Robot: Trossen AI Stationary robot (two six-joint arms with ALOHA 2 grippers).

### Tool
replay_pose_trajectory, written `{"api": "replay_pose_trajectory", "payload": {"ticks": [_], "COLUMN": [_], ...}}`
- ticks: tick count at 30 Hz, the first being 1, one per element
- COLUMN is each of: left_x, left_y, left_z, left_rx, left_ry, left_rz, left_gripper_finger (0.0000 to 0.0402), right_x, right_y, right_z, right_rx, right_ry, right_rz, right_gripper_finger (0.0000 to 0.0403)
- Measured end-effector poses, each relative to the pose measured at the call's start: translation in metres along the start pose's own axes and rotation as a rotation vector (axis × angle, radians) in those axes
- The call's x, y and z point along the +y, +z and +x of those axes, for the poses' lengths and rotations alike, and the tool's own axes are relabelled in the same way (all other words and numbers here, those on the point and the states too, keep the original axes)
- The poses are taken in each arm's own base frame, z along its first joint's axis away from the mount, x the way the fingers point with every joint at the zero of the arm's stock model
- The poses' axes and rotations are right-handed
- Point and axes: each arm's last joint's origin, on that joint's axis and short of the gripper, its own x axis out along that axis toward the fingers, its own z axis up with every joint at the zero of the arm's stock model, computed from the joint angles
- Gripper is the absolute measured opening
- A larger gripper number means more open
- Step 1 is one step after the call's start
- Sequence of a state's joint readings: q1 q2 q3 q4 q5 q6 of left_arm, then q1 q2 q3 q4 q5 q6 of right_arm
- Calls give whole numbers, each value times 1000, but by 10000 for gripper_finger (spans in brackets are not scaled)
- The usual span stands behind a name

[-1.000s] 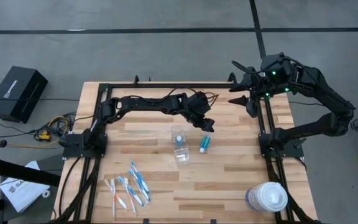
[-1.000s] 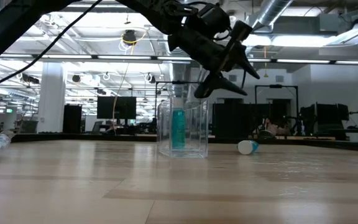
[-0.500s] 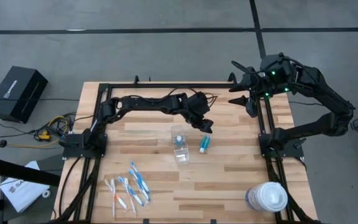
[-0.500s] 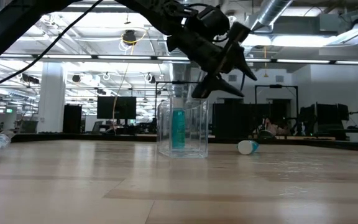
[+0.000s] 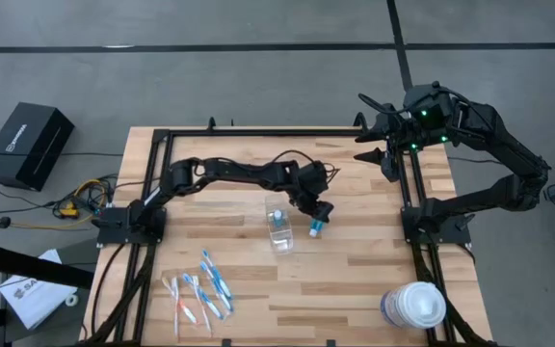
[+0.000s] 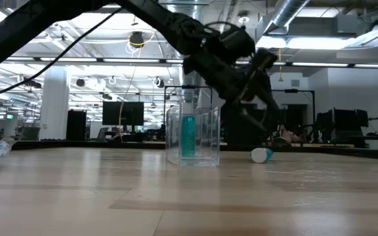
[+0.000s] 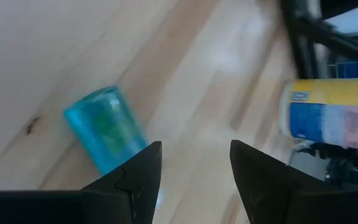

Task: Pick & Place toothbrushing station
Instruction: Put the blue mouthwash bottle into the transparent organizer

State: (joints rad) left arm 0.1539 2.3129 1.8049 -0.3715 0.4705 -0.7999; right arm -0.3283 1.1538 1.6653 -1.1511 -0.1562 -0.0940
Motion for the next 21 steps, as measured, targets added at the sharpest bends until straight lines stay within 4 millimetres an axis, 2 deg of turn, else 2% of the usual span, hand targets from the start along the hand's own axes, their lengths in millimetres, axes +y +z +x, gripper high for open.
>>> {"api": "replay_pose_trajectory", "payload": {"ticks": [3,13,21], "left_x": [5,18,16], "left_y": [-3,2,0], "left_z": [5,-8,-7], "left_rx": [21,48,44], "left_ry": [21,99,108], "left_rz": [-22,-12,6], "left_gripper_finger": [184,184,184], "right_x": [0,0,0], "right_y": [0,0,1], "right_z": [0,0,0], "right_rx": [0,0,-12], "right_ry": [0,1,3], "right_rz": [0,-3,-20], "right_gripper_finger": [215,215,215]}}
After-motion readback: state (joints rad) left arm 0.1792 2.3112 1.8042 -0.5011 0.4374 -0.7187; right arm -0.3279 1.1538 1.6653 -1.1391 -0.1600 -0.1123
